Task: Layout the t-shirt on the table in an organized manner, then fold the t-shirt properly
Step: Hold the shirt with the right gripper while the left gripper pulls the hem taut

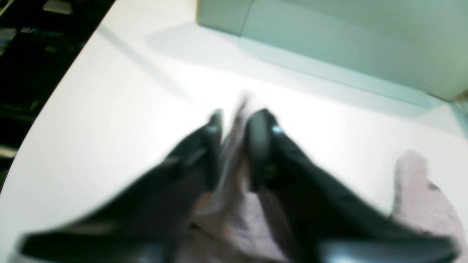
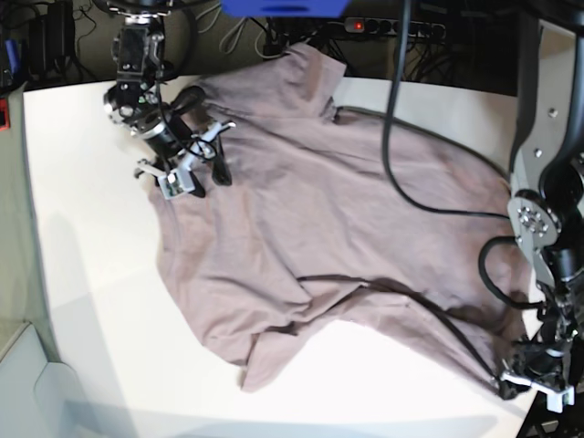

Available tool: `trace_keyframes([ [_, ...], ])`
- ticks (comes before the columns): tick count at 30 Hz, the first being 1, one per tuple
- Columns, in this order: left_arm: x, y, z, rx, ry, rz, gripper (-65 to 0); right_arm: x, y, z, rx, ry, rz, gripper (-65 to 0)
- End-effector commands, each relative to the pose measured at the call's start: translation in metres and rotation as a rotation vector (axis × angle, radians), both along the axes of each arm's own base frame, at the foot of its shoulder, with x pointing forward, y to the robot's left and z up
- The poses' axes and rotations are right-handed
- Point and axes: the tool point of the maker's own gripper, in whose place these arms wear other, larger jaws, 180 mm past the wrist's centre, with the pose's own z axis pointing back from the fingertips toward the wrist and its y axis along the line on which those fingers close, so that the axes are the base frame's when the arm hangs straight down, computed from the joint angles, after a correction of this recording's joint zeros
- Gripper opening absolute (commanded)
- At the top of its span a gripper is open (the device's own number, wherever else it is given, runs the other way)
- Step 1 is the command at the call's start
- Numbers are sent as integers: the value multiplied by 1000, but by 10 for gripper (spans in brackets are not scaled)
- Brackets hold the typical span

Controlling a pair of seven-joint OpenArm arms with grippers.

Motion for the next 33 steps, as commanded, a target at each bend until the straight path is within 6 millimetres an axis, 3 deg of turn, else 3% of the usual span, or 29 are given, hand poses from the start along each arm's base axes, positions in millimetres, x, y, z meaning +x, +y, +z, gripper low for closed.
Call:
trace_keyframes([
  [1,9,17,38,9,-89,51,-408,-52,-13,-50,-162,258,66,-384],
  [7,8,19,33,4,-75,70,-356,-60,-13,-53,-162,273,68,-384],
  [9,1,23,22,10,-26,69,-334,-60,-13,-54,-162,275,68,-384],
  [12,-31,43,-9,60,98,96,-302,-60,-13,-54,-162,275,68,-384],
  [16,-100,69,-45,114,176,159,-283,-59,-12,-53,-160,272,67,-384],
  [21,-182,71,-74,150,201,160,-284,-56,-11,-52,-158,266,68,-384],
  [24,-219,67,-97,131,238,146,-284,-52,-11,-50,-160,258,71,-384],
  [28,-241,65,-117,109,285,143,-284,-53,-12,-51,-161,260,68,-384],
  [33,-247,59,-127,95,305,140,-284,-52,-12,-50,-161,258,68,-384],
])
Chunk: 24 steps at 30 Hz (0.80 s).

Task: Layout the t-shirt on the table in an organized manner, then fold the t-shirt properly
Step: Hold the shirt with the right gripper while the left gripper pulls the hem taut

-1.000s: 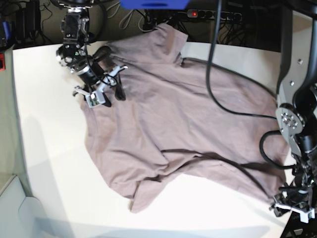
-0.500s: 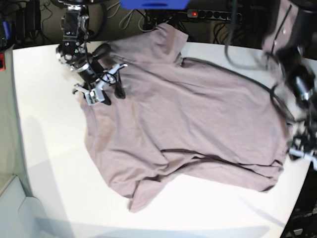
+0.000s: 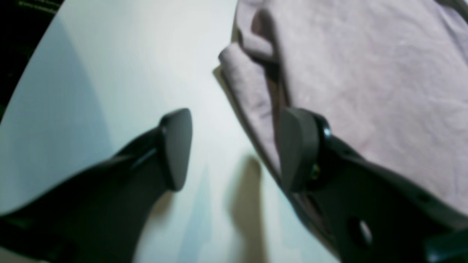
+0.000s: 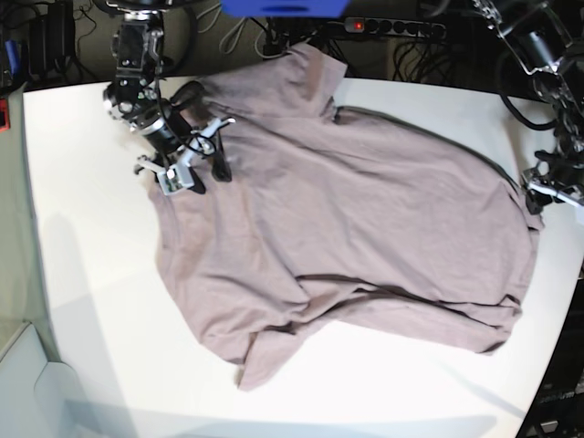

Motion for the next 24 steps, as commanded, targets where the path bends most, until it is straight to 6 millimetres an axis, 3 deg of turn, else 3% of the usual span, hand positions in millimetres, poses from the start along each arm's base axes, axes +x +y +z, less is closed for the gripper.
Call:
trace_keyframes([
  [1,11,3,15,14,-55,-1,-285,-48,-13,-50,-167,256,67,-384],
  [11,24,-2,-8,-87,-32,32,-288,-51,-13,-51,-167,262,67,-384],
  [16,25,-2,-5,-90,-42,34,-288,-51,-19,-51,-179,262,67,-385],
  [20,18,22,15,-125,-137,131,-288,-51,-20,-51,-182,262,68,-385],
  [24,15,32,15,-133,-144,157,-288,-50,-27,-52,-197,263,68,-385],
])
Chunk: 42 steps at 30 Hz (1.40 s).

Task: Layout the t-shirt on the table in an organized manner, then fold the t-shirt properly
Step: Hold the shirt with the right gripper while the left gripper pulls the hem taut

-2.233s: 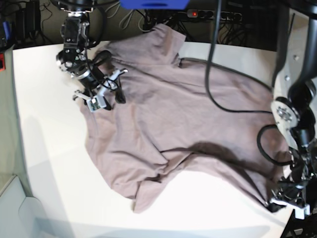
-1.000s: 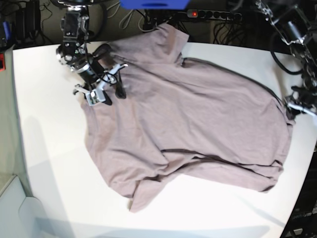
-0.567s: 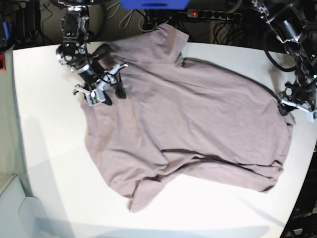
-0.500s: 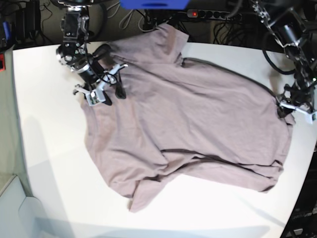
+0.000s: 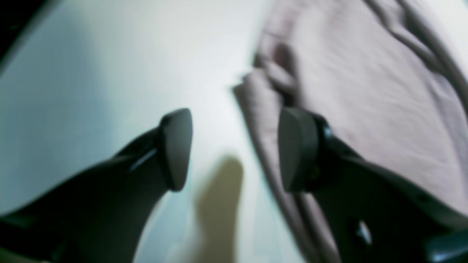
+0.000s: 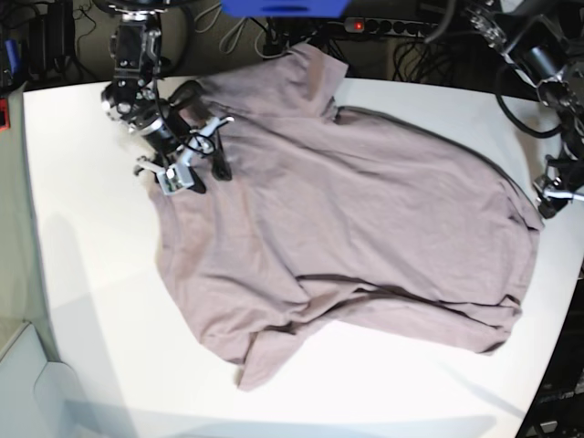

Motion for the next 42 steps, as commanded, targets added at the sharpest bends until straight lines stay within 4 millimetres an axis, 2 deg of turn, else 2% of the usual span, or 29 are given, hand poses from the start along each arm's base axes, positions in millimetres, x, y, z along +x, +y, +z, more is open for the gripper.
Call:
trace_keyframes([
  [1,18,4,19,15,-61,-5,-288,-49,-22,-51,-189,259,46,-385],
  [7,34,-3,0,-46,-20,-3,-288,-48,-24,-51,-194,258,47,-385],
  [12,43,-4,3,-39,-69,12,-289,-48,-28,-51,-204,258,48,-385],
  [14,46,-11,-1,-36,-66,-7,-296,-48,-30,-51,-209,258,48,-385],
  [15,46,-14,-5,-42,-54,-17,-315,-48,-30,-51,-209,258,48,-385],
  [18,42,-16,-18,-64,-42,-7,-443,-48,-37,-51,-224,258,50,-385],
  [20,40,-16,-20,-69,-48,-2,-513,-48,-38,-51,-227,258,51,-385],
  [22,30,-15,-25,-67,-26,-2,-522,-48,-38,-51,-227,258,51,-385],
  [27,6,-8,9,-41,-76,-30,-524,-42,-39,-49,-229,247,49,-385],
  [30,-14,5,40,14,-104,-3,-524,-42,-39,-48,-229,246,49,-385],
  [33,-30,16,59,68,-117,26,-540,-41,-38,-48,-227,244,49,-385],
  [35,-36,20,60,70,-121,43,-569,-41,-37,-48,-224,244,49,-385],
  [37,-34,19,55,59,-113,39,-571,-37,-37,-46,-224,237,48,-385],
  [39,-30,12,42,17,-99,32,-544,-36,-36,-46,-224,233,49,-385],
  [42,-11,5,31,-53,-109,34,-484,-35,-36,-45,-223,232,49,-385],
])
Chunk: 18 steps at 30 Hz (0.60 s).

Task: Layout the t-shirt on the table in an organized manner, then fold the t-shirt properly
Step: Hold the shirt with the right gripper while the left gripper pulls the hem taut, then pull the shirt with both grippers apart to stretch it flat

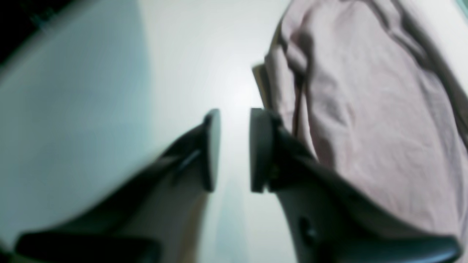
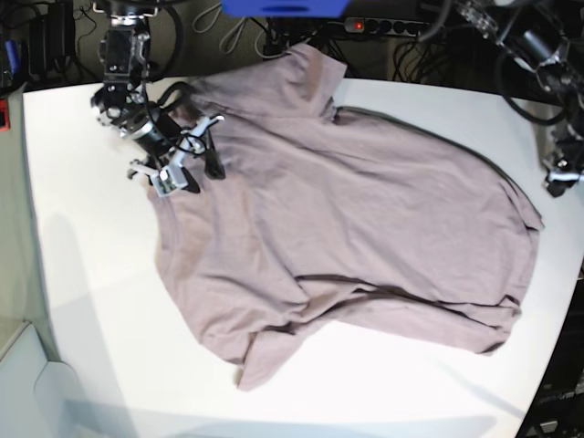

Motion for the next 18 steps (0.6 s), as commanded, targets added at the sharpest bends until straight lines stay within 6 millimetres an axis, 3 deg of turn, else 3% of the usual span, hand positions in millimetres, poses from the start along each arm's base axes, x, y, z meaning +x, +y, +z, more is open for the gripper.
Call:
trace_keyframes([
  [1,19,10,22,22,-79,7,-459,-38,-24,-46,-195,226,24,-385],
  [5,39,3,11,-11,-47,-2,-382,-39,-24,-46,-195,228,24,-385],
  [10,55,3,6,10,-58,8,-377,-43,-24,-48,-195,236,24,-385],
  [14,59,-3,-10,-30,-60,22,-447,-44,-25,-48,-197,239,23,-385],
  [18,56,-12,-34,-87,-55,42,-580,-44,-28,-49,-203,240,22,-385],
])
